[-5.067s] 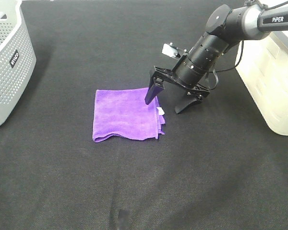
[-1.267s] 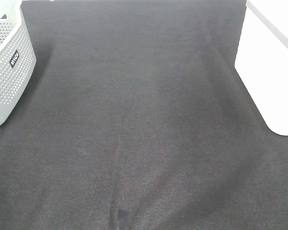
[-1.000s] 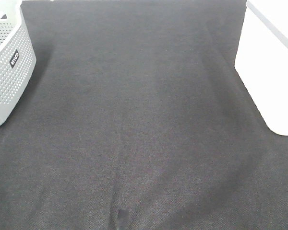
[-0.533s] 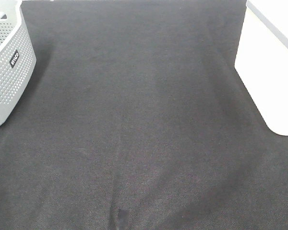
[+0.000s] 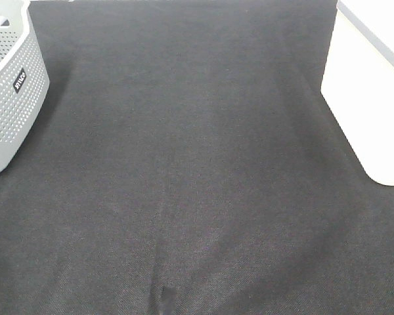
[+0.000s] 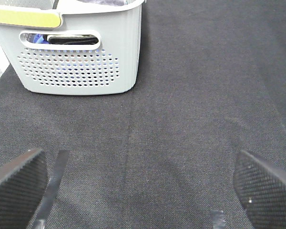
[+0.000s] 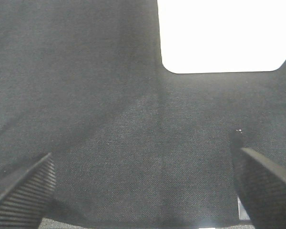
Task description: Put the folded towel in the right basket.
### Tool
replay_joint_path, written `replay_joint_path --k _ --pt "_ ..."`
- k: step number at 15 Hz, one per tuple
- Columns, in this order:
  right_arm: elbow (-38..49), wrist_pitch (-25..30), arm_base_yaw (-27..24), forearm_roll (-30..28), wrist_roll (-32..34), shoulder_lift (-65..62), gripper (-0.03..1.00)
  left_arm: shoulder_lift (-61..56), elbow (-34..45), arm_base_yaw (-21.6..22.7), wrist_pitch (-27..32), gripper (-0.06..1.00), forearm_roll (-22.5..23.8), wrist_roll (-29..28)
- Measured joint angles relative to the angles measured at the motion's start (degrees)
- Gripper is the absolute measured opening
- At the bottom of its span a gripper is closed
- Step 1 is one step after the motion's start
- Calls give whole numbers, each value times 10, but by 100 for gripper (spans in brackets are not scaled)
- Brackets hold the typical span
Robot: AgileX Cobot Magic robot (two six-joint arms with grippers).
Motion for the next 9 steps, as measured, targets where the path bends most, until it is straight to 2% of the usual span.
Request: replay_joint_path --k 5,9 --pt "0 0 1 9 -1 0 96 0 0 0 0 99 0 0" --pt "0 0 34 11 -5 0 96 0 0 0 0 99 0 0"
